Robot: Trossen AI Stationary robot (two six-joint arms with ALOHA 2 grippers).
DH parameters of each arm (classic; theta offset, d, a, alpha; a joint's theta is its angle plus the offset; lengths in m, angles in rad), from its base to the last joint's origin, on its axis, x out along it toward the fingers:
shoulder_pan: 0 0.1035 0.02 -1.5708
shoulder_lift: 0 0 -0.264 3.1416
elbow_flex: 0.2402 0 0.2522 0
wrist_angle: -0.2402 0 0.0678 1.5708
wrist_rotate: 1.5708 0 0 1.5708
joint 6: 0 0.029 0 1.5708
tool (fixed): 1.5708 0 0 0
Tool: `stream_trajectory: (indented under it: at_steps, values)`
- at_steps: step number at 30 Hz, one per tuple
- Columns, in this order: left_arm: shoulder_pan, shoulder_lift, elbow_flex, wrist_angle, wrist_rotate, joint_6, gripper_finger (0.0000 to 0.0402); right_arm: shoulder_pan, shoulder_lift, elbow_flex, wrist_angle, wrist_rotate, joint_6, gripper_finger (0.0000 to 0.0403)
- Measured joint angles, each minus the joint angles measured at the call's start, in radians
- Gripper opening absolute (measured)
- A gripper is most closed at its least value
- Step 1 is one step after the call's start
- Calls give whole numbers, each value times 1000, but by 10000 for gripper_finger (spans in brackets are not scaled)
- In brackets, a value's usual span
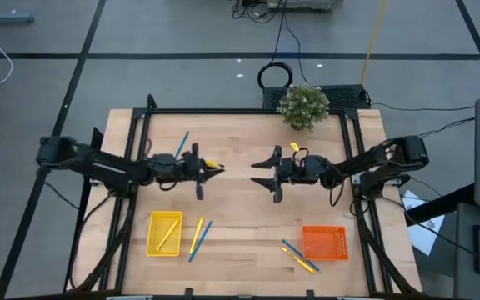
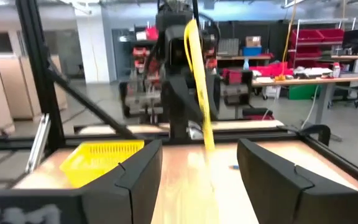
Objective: Sort pens & pencils
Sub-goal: Put the top yellow pen into the yellow bin
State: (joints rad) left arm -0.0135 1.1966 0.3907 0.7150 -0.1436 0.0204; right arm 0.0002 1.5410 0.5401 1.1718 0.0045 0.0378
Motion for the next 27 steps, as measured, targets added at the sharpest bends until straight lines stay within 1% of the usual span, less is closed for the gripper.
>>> stream_trajectory:
  at_steps: [2, 7, 11, 15, 18, 27]
  values:
    - [-4, -87, -8, -85, 0, 1, 28, 0, -19, -25, -1, 0, -15, 199]
    - [-36, -304, -14, -333, -4, 4, 28, 0, -15, -52, 8, 1, -29, 199]
    - [-79, -417, -15, -476, -31, 22, 28, 0, -15, -52, -2, 2, -54, 199]
    - [-119, -455, -15, -525, -100, 24, 28, 0, -16, -52, 14, 2, -61, 199]
    - [-139, -456, -14, -521, -128, 29, 28, 0, -15, -52, 13, 2, -61, 199]
    - [-146, -452, -14, -526, -146, 29, 28, 0, -16, -51, 5, 2, -54, 199]
